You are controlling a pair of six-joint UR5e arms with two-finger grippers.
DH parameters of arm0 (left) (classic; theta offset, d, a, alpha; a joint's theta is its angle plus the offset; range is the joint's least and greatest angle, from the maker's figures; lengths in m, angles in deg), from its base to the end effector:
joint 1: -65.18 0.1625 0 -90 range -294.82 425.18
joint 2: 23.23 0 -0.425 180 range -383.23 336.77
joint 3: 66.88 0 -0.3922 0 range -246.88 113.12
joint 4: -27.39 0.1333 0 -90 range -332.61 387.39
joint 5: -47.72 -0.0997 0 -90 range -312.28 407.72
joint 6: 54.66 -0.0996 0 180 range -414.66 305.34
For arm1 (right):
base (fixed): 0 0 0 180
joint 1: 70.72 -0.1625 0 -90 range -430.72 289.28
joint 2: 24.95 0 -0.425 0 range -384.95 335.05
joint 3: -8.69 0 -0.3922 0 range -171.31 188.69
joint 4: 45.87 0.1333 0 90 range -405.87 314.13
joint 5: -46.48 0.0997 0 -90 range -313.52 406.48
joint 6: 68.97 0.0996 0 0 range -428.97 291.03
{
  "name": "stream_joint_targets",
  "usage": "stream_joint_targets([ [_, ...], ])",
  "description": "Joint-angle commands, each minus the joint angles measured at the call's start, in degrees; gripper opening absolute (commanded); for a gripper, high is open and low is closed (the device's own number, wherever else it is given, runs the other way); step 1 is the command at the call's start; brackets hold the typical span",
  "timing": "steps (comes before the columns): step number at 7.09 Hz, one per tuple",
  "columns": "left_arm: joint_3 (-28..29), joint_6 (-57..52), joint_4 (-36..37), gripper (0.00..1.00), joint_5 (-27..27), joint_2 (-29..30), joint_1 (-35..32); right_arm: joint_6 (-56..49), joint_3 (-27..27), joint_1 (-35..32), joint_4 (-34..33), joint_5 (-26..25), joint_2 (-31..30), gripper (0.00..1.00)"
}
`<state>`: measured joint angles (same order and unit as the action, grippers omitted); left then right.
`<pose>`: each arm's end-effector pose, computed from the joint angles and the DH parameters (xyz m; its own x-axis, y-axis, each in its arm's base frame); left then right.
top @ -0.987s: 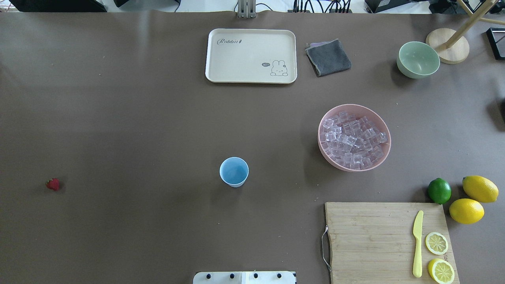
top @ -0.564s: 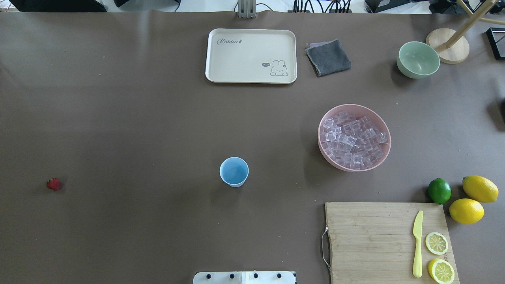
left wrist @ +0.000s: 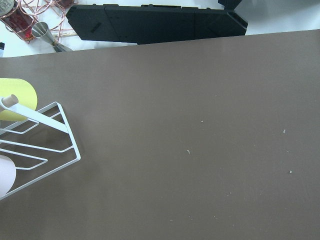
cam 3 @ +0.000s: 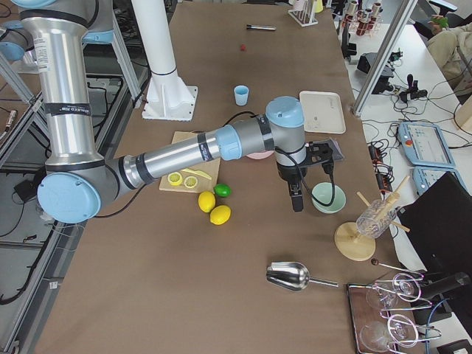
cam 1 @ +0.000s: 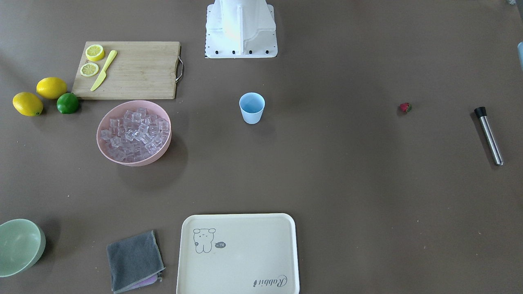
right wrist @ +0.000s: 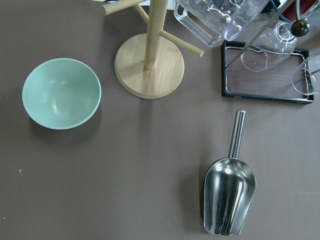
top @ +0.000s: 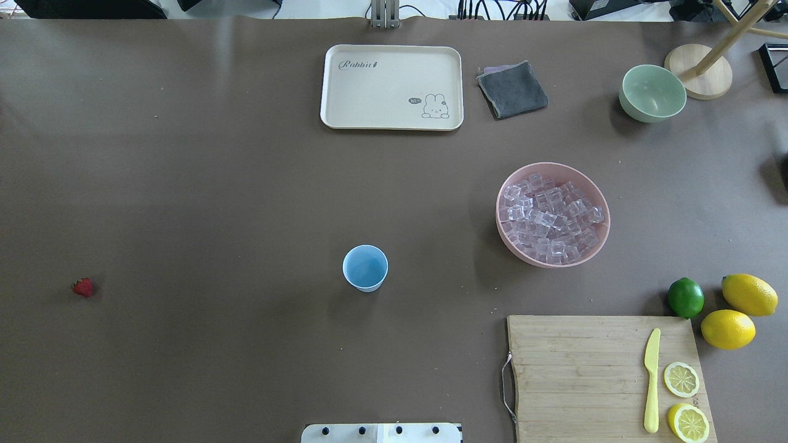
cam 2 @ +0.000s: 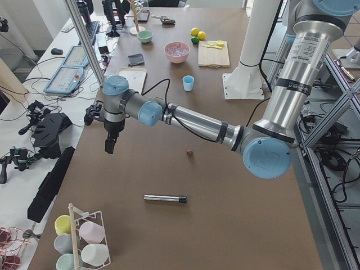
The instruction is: Mash ice and strawberries in cup
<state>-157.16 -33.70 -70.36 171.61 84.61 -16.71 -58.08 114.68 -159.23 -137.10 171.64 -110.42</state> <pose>0.0117 -0.6334 0.4760 0.7808 0.0156 -0.6246 0.1632 0.9599 0.2280 0.0623 -0.5237 0.4926 0.8023 -0.0294 0.5962 -0.1294 0.9665 0.2217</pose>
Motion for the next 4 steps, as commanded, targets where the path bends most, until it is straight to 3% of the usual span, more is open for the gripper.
stream_joint_targets([
  [1, -0.2, -0.1, 0.0, 0.98, 0.0, 0.0, -0.1, 0.0, 0.3, 0.0, 0.0, -0.2, -0.1, 1.00],
  [4, -0.1, -0.1, 0.0, 0.98, 0.0, 0.1, -0.2, 0.0, 1.1, 0.0, -0.1, -0.4, -0.2, 1.00],
])
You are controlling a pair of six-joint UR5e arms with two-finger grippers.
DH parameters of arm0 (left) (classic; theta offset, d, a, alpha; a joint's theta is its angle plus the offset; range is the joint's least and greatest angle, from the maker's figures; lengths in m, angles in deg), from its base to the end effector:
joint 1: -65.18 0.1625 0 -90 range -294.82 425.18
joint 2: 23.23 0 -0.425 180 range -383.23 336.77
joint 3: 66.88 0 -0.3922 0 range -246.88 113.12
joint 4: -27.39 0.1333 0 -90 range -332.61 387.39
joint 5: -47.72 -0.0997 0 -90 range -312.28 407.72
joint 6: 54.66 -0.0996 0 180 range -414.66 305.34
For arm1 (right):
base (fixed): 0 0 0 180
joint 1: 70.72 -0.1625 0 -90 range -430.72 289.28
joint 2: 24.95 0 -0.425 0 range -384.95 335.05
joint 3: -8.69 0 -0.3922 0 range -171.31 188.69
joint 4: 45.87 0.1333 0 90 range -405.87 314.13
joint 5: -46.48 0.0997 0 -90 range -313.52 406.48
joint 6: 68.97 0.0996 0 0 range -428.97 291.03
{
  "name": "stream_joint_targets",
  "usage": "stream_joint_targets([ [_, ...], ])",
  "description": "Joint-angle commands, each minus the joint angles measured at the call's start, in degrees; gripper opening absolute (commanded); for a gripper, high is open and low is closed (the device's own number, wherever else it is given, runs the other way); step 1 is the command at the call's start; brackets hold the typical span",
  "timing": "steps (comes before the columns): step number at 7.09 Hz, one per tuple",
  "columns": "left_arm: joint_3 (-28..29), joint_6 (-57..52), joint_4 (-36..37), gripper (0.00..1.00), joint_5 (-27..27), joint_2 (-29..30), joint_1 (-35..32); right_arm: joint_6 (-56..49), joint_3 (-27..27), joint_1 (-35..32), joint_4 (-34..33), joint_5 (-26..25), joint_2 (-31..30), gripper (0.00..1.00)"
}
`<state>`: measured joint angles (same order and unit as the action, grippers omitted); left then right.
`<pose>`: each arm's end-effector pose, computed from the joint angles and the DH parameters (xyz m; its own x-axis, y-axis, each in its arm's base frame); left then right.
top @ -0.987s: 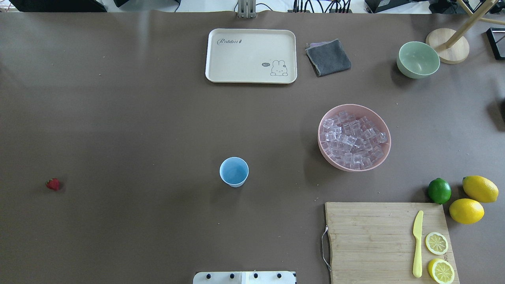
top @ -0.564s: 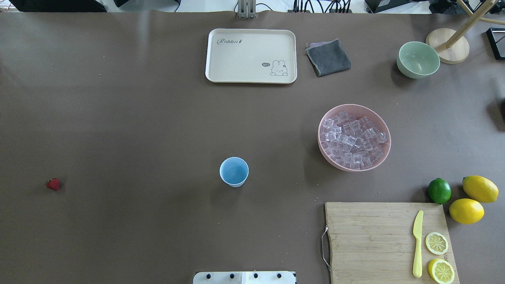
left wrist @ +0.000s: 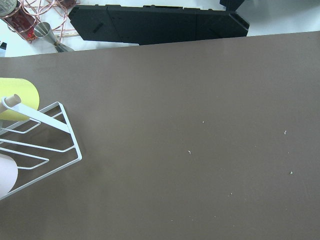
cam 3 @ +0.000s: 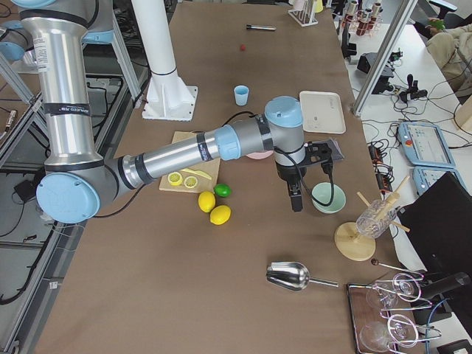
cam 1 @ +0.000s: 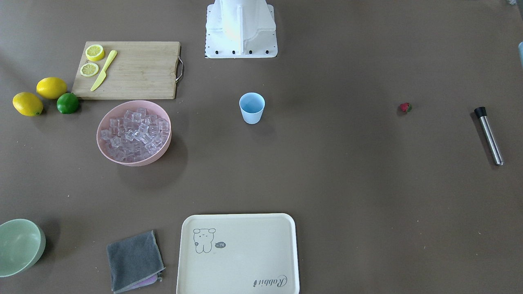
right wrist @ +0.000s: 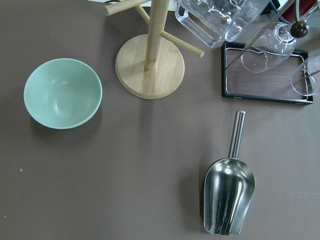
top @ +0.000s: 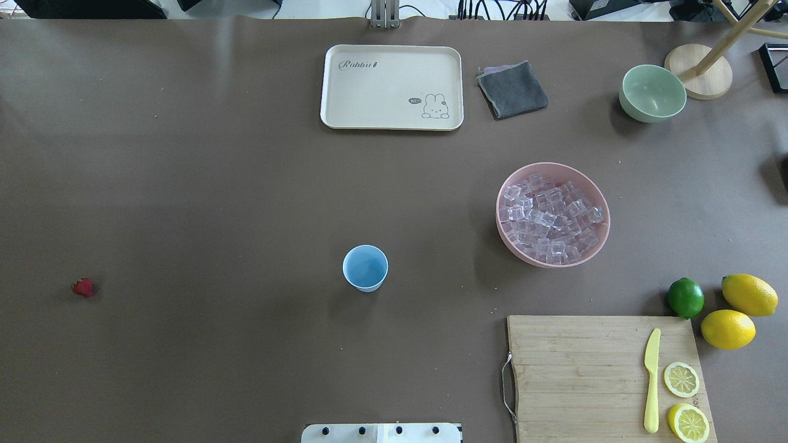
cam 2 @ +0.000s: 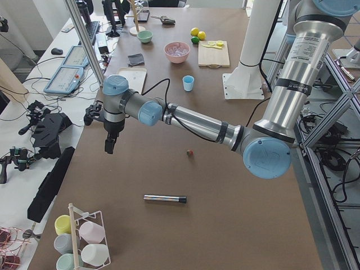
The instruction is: Mash ice and strawberries in cup
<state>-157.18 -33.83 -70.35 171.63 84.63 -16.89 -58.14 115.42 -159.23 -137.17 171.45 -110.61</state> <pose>0.0098 -0.6335 0.4756 0.7810 0.0158 -0.6244 0.1643 0.9593 0.2298 0.0627 -0.5214 0.4884 0.8042 -0.0345 0.5933 -0.1289 0.9644 0.2309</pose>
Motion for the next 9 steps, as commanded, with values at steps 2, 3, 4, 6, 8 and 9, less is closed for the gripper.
stream_joint_targets([
  [2, -0.1, 0.1, 0.0, 0.98, 0.2, 0.2, -0.1, 0.1, 0.3, 0.0, 0.1, 0.3, 0.3, 1.00],
  [3, -0.1, 0.1, 0.0, 0.98, 0.2, 0.2, -0.1, 0.1, 0.3, 0.0, 0.1, 0.4, 0.4, 1.00],
  [4, -0.1, 0.1, 0.0, 0.98, 0.1, 0.2, -0.1, 0.1, 0.3, 0.0, 0.1, 0.3, 0.4, 1.00],
  [6, -0.1, 0.1, 0.0, 0.98, 0.0, 0.2, -0.1, 0.2, 0.2, 0.1, -0.4, 0.5, 0.4, 1.00],
  [8, -0.2, 0.1, 0.0, 0.98, 0.2, 0.5, -0.1, 0.4, 1.7, 2.2, 0.2, 1.0, 0.8, 1.00],
  [9, -0.4, 0.2, 0.0, 0.98, 0.3, 0.8, -0.1, 2.6, 2.6, 4.0, 0.2, 1.5, 1.2, 1.00],
])
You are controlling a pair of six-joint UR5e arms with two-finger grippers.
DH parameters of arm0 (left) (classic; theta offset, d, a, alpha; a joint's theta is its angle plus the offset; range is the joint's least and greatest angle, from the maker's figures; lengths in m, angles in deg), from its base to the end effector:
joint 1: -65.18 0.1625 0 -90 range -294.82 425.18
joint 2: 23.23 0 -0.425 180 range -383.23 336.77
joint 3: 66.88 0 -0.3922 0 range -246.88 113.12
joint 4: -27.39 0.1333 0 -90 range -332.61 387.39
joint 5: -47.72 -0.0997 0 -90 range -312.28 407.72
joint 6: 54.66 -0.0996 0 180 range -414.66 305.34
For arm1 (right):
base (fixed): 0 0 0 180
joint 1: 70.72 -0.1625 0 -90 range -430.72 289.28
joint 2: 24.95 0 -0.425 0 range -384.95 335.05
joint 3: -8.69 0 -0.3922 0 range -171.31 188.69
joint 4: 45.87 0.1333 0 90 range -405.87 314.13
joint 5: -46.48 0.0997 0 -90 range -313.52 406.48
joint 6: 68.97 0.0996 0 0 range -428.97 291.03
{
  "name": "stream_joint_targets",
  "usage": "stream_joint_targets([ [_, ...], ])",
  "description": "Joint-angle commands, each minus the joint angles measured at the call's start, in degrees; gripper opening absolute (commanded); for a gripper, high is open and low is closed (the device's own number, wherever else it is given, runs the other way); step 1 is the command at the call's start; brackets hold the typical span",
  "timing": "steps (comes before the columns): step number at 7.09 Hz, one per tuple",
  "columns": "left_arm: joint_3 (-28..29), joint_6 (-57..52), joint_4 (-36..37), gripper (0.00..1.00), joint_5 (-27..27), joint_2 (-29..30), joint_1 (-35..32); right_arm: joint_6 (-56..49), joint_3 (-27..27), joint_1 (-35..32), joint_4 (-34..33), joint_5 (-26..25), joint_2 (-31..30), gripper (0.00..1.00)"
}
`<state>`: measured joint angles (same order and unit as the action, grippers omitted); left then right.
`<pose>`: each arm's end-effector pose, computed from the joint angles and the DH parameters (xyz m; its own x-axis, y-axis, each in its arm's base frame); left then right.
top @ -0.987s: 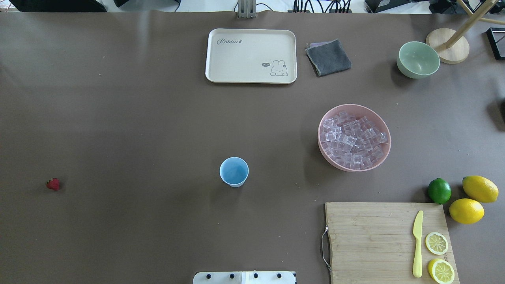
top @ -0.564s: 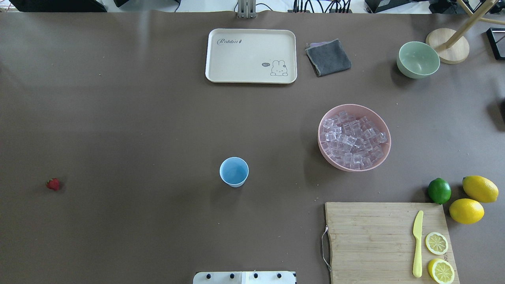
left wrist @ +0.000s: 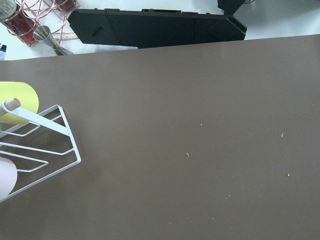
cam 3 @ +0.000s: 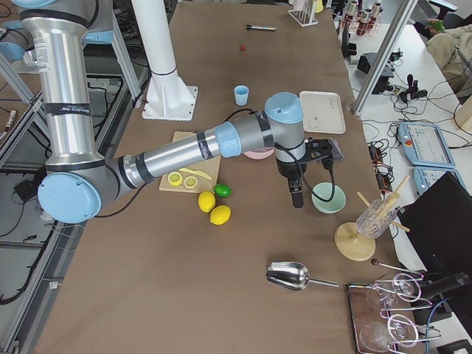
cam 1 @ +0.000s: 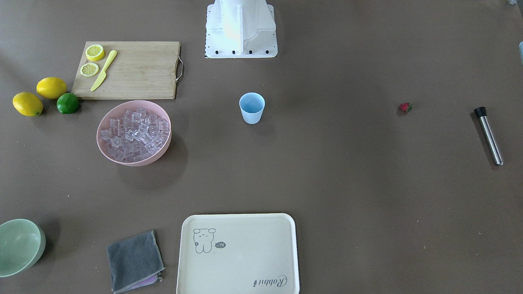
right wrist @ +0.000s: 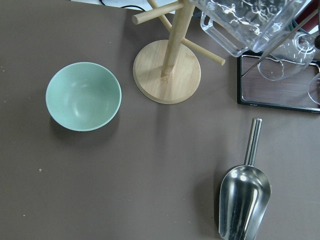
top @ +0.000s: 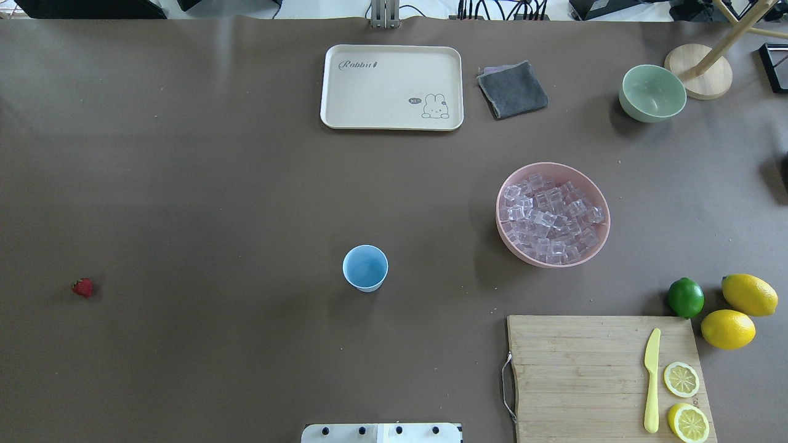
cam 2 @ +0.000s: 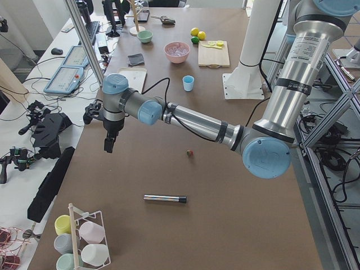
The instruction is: Mash ice and strawberries in cup
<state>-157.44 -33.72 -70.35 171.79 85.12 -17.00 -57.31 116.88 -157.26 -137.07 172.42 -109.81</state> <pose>0.0091 -0.6356 0.4678 0.7780 0.0213 -0.6279 0.1675 0.9562 0.2400 0.0433 -0.5245 0.4676 0.7897 -0.0771 0.6086 -0.1059 0.9600 0.2591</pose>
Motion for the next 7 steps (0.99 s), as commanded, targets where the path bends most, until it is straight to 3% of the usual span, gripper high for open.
stream_joint_targets([
  [1, -0.4, 0.1, 0.0, 0.98, 0.1, 0.4, 0.1, 5.3, 2.8, 4.5, 0.1, 0.5, 2.0, 1.00],
  [4, -0.8, 0.2, -0.2, 0.98, 0.4, 0.9, 0.8, 15.2, 5.7, 12.2, 0.0, 2.1, 7.7, 1.00],
  [7, -0.7, 0.2, -0.7, 0.98, 0.4, 0.9, 1.9, 27.3, 6.1, 21.6, 0.1, 0.5, 12.4, 1.00],
])
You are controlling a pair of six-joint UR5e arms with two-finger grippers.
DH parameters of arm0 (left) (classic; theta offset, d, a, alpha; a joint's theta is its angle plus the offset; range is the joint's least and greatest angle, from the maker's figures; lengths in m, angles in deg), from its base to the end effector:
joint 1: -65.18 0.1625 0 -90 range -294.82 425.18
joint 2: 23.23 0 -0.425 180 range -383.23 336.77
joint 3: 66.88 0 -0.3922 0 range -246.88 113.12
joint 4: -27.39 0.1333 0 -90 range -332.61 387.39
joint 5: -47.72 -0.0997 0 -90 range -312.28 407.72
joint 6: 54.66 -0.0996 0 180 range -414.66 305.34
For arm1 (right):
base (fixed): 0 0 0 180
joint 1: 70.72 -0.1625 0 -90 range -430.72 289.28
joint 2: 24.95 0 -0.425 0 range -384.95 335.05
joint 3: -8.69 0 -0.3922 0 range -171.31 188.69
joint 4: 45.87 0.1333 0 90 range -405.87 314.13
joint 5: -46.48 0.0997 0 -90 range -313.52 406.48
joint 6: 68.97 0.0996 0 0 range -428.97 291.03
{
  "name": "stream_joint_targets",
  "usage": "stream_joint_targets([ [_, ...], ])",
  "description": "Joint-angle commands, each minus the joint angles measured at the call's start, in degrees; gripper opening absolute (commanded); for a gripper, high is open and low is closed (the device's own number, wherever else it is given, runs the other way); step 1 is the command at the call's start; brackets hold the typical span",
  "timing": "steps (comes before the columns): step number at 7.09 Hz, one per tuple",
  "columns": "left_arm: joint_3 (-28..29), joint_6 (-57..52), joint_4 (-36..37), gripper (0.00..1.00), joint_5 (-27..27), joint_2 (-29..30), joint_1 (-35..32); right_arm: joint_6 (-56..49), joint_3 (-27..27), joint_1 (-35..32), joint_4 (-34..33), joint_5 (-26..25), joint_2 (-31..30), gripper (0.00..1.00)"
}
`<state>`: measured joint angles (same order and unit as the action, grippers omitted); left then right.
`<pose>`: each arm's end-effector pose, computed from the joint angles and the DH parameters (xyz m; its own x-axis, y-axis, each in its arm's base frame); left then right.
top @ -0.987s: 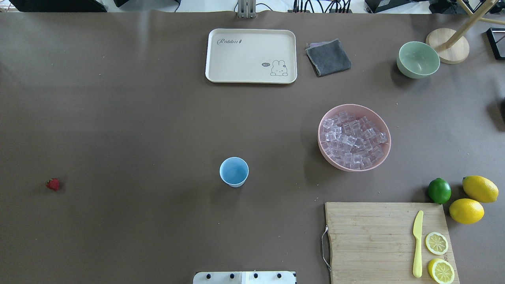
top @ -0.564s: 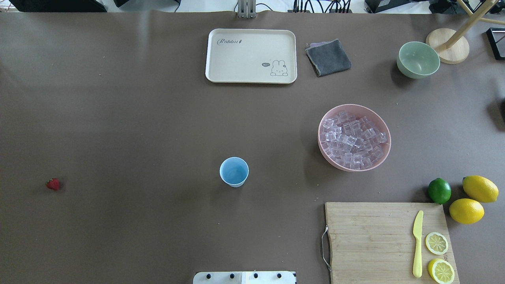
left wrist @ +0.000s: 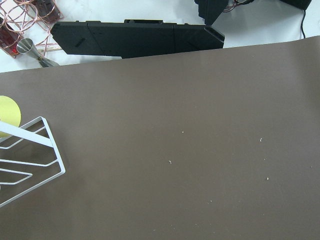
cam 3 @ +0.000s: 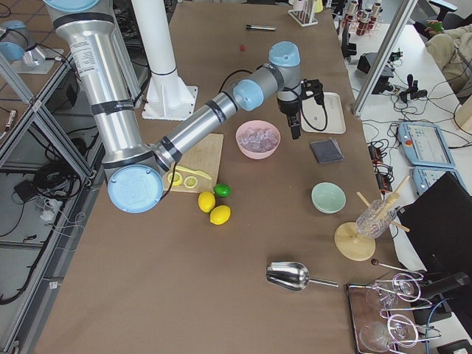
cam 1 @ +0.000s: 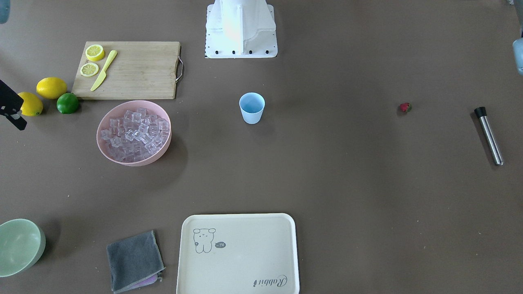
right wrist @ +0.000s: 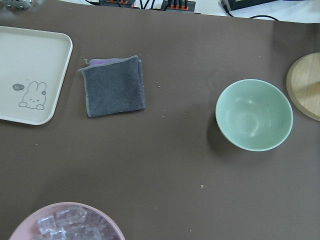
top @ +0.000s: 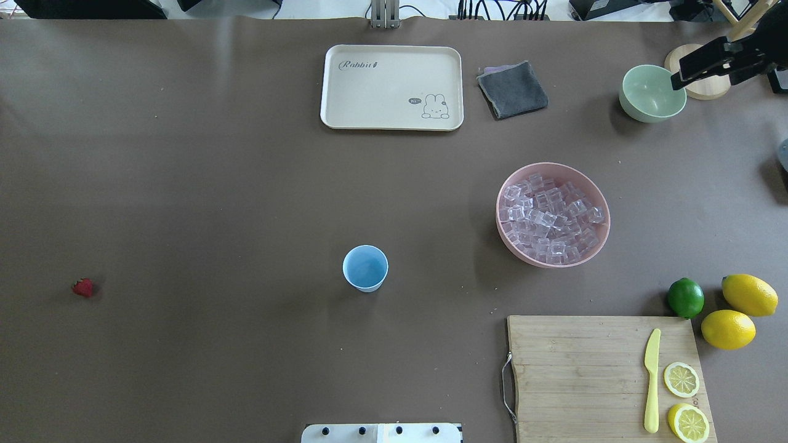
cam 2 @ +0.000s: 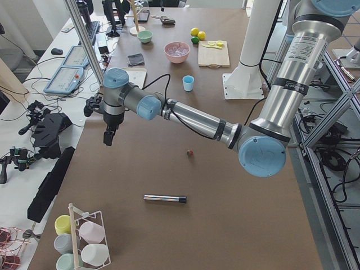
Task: Mash ice and strawberries in cup
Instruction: 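Move the right gripper over the pink bowl of ice cubes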
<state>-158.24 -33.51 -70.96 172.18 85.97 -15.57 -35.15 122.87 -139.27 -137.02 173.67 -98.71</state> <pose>0.0260 -0.6381 0.4498 0.7687 0.0637 -0.6364 0.1465 0.9510 0.2722 -0.1312 -0.5338 0.3146 0.6573 -0.1368 0.7411 -0.0996 0.9590 0.2654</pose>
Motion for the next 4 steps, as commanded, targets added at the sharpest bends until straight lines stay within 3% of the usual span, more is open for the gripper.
stream_joint_targets([
  [1, -0.3, 0.0, 0.0, 0.98, 0.0, 1.0, 0.8, 7.3, 0.1, 6.8, 0.0, -3.9, 1.3, 1.00],
  [4, 0.0, 0.1, -0.1, 0.98, -0.1, 4.0, 3.5, 17.8, -0.2, 16.2, 0.0, -11.1, 1.2, 1.00],
])
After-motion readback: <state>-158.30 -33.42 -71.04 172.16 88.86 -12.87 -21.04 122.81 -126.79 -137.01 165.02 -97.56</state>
